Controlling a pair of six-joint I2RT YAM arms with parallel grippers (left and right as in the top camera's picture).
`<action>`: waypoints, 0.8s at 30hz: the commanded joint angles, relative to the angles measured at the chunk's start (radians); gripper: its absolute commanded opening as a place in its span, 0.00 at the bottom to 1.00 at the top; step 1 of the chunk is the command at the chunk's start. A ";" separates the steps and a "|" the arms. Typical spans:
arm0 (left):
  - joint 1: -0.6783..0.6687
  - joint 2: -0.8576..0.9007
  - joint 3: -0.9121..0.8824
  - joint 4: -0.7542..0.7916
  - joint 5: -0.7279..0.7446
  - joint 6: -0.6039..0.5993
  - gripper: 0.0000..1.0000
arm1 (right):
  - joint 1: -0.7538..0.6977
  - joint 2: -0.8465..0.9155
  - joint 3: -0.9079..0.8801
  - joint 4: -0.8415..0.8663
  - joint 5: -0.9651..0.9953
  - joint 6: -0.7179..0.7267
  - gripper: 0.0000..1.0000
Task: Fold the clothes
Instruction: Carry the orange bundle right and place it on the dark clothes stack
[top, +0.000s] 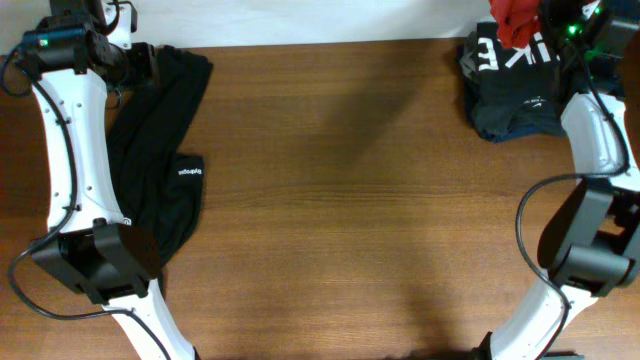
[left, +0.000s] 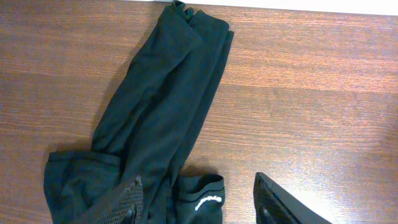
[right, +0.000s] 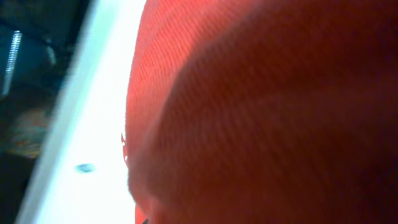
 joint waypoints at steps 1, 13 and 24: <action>0.001 0.007 0.004 0.000 -0.006 0.019 0.57 | -0.028 0.085 0.015 0.014 0.038 0.006 0.04; -0.008 0.007 0.004 0.027 -0.006 0.019 0.56 | -0.102 0.156 0.015 -0.113 -0.040 -0.131 0.99; -0.008 0.007 0.004 0.025 0.001 0.019 0.57 | -0.230 -0.078 0.015 -0.370 -0.219 -0.087 0.99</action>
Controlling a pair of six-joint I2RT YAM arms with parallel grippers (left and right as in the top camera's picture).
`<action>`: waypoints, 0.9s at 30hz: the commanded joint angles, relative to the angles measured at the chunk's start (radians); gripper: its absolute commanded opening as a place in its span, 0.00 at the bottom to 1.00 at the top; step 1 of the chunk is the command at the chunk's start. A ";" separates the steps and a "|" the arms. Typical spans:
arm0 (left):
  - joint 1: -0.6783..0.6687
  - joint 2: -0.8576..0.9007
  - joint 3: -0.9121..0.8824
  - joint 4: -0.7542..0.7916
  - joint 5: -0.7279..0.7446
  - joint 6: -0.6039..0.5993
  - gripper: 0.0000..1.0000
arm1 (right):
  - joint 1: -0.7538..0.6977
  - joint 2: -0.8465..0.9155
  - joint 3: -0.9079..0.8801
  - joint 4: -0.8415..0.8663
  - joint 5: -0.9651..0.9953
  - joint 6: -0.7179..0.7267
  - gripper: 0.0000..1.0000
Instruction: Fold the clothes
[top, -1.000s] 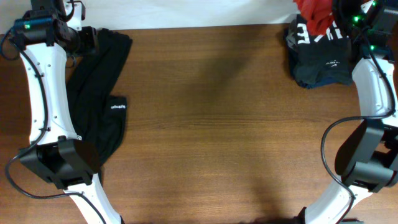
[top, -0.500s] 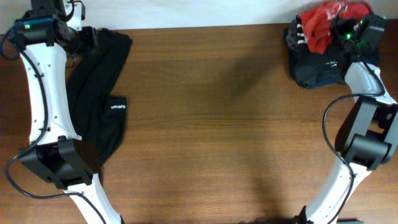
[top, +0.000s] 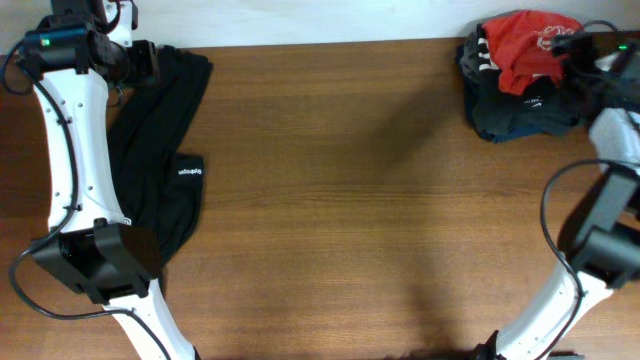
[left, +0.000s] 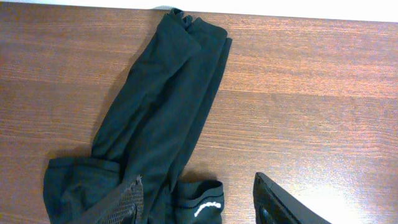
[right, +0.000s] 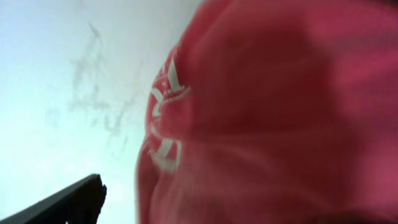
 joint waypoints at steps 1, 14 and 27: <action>-0.003 0.007 0.004 0.003 0.000 0.019 0.57 | -0.050 -0.192 0.018 -0.117 -0.040 -0.021 0.99; -0.003 0.007 0.004 -0.003 0.000 0.019 0.57 | 0.022 -0.314 0.018 -0.204 0.213 -0.858 0.99; -0.003 0.007 0.004 0.004 0.000 0.019 0.57 | 0.140 0.110 0.018 0.386 0.364 -0.972 0.99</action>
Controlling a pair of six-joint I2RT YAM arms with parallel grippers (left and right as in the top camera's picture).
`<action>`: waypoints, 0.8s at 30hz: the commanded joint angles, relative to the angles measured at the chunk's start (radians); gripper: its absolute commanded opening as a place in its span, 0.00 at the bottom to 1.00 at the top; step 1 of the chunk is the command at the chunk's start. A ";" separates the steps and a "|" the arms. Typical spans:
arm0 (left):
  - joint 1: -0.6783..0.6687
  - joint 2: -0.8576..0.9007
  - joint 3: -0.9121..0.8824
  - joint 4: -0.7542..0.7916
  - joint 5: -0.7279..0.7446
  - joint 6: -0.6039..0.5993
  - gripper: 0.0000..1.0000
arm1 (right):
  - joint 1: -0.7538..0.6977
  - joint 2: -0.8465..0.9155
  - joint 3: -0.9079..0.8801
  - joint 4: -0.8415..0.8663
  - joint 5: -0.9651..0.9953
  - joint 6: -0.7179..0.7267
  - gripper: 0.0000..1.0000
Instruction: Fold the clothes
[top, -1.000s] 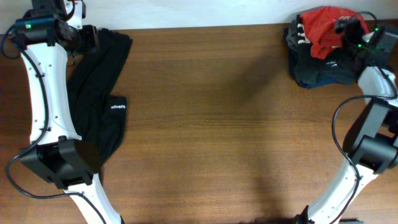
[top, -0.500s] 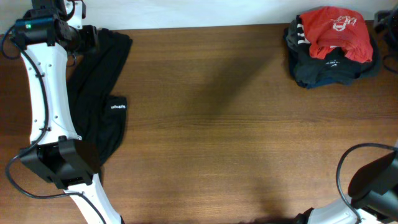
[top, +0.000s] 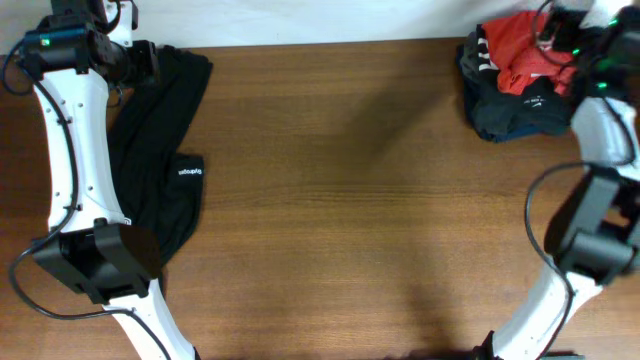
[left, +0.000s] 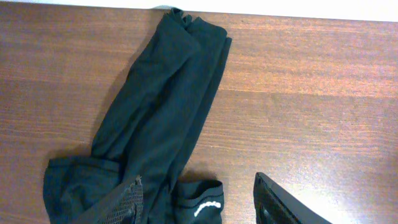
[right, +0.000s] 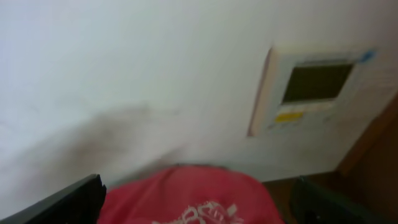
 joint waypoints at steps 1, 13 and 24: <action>-0.003 0.007 0.004 0.007 0.000 0.019 0.57 | 0.016 0.135 0.002 0.029 0.068 -0.004 0.99; -0.003 0.007 0.004 0.014 0.000 0.019 0.70 | -0.019 0.316 0.003 -0.146 0.077 0.066 0.99; -0.003 0.007 0.004 0.013 0.000 0.019 0.99 | -0.018 -0.121 0.003 -0.233 0.028 0.065 0.99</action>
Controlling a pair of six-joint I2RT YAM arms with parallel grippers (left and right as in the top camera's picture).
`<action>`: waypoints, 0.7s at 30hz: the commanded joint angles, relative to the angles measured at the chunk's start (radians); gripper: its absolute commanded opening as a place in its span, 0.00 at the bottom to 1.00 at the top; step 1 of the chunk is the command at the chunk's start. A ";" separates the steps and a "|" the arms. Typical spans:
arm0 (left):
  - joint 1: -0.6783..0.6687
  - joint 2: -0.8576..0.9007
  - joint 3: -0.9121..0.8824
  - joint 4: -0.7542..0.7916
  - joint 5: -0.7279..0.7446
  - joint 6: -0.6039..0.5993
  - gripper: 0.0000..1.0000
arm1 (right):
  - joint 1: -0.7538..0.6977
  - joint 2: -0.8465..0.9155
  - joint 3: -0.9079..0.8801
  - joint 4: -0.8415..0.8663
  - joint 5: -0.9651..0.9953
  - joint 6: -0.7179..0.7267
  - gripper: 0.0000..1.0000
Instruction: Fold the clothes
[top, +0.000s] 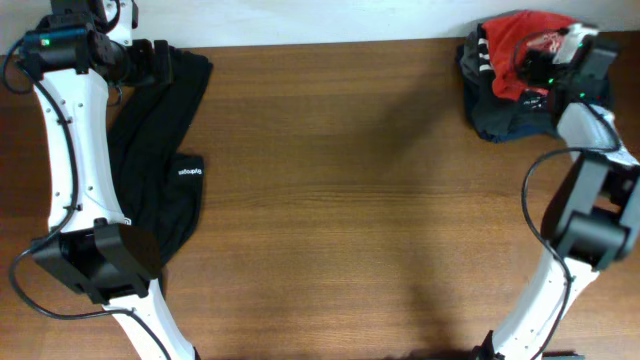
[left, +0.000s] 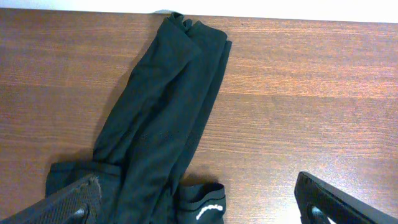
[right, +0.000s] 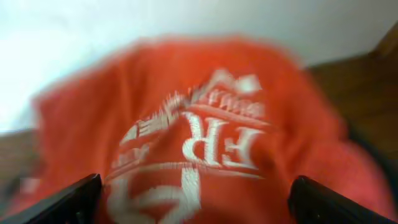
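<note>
A long black garment (top: 150, 150) lies crumpled down the table's left side, its small white logo (top: 189, 172) showing. My left gripper (top: 158, 56) hovers over its far end, open wide; in the left wrist view the black garment (left: 161, 106) runs between the fingers (left: 68, 205), none of it gripped. At the far right corner a red garment (top: 520, 40) with white lettering tops a dark pile (top: 505, 110). My right gripper (top: 552, 58) is just above it, open. The red garment (right: 205, 137) fills the blurred right wrist view.
The brown wooden table (top: 370, 200) stretches between the two arms. A white wall runs along its back edge (left: 280, 9). The dark pile holds a garment with white lettering (top: 485, 55).
My left gripper's jaws stand wider apart than before. My right gripper faced the wall behind the pile; now it looks down on the red garment's lettering from close up.
At first red cloth filled the right wrist view, and the red garment stood bunched high at the table's far edge. Then it lay spread on the dark pile with my right gripper open beside it. My left gripper stayed over the black garment throughout and now stands wider open.
</note>
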 joint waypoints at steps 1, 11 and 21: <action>-0.003 0.007 0.004 0.002 0.000 0.008 0.99 | -0.007 -0.257 0.001 -0.021 -0.011 0.013 0.99; -0.003 0.007 0.004 0.002 0.000 0.008 0.99 | 0.073 -0.766 0.001 -0.342 -0.179 0.017 0.99; -0.003 0.007 0.004 0.002 0.000 0.008 0.99 | 0.209 -0.863 0.000 -0.435 -0.397 0.017 0.99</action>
